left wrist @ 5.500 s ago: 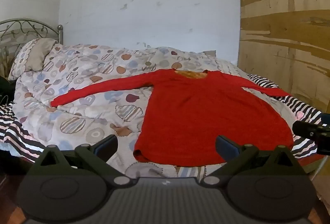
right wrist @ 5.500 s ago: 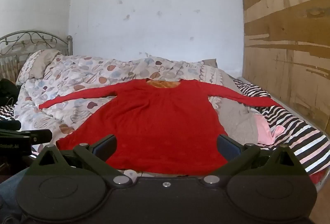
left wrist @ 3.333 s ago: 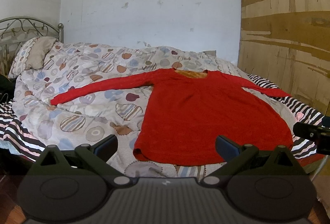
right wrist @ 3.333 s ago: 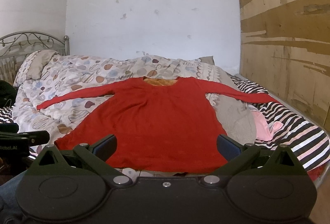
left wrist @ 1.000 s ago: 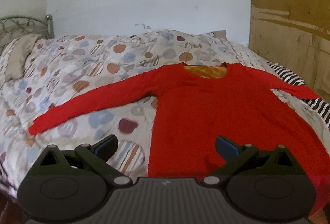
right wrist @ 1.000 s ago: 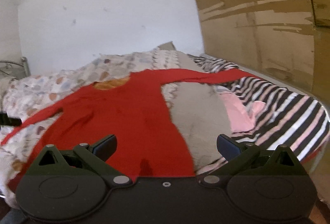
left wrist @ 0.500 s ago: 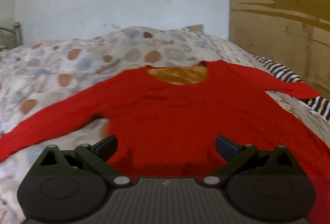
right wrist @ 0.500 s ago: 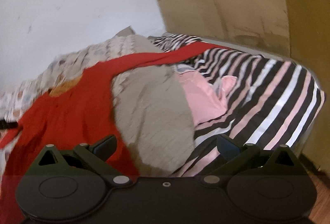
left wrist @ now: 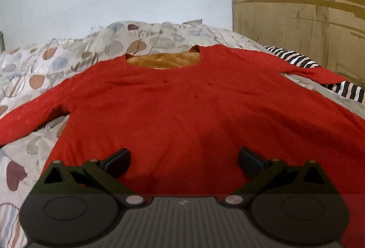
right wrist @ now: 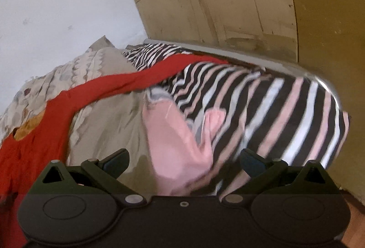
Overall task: Fold small clothes
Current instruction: 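Move the right gripper to the red sleeve cuff and grasp it, then lift the sleeve with the right gripper, lay it across the shirt body, release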
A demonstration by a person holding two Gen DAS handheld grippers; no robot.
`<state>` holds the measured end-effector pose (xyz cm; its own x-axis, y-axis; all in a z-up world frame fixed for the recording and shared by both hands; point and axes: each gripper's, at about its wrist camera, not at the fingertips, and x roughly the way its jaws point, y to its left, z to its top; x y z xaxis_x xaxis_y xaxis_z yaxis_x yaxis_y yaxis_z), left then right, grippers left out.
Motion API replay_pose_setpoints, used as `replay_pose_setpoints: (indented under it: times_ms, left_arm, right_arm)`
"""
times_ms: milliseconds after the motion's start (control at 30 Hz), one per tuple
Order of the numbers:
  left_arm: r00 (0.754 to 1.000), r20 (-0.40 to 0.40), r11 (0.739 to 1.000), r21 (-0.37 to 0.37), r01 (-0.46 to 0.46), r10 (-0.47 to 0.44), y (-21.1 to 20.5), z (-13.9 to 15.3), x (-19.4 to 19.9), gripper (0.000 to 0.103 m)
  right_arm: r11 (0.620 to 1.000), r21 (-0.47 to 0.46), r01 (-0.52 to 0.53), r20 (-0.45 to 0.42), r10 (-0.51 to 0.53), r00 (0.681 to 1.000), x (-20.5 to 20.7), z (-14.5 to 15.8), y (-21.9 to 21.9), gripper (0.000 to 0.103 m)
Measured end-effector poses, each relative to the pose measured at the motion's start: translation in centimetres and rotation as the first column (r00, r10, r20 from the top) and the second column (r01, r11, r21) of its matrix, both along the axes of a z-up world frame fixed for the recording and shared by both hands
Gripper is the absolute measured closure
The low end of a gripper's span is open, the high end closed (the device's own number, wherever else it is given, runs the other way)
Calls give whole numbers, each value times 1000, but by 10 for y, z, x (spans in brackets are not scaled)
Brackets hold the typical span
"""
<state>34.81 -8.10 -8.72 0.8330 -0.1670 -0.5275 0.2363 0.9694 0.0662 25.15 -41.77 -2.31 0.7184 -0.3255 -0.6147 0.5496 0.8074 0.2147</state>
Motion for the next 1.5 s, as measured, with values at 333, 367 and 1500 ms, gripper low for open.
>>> replay_pose_setpoints:
  times_ms: [333, 367, 1500]
  left_arm:
    - [1000, 24, 1000, -27, 0, 1, 5, -4, -1, 0]
    - [1000, 27, 1000, -25, -1, 1, 4, -4, -2, 0]
    - [1000, 30, 997, -75, 0, 3, 10, -7, -3, 0]
  right_arm:
    - [993, -111, -27, 53, 33, 998, 114, 18, -67, 1]
    - [993, -114, -21, 58, 27, 998, 128, 18, -76, 3]
    - [951, 154, 267, 284, -301, 910, 204, -4, -180, 98]
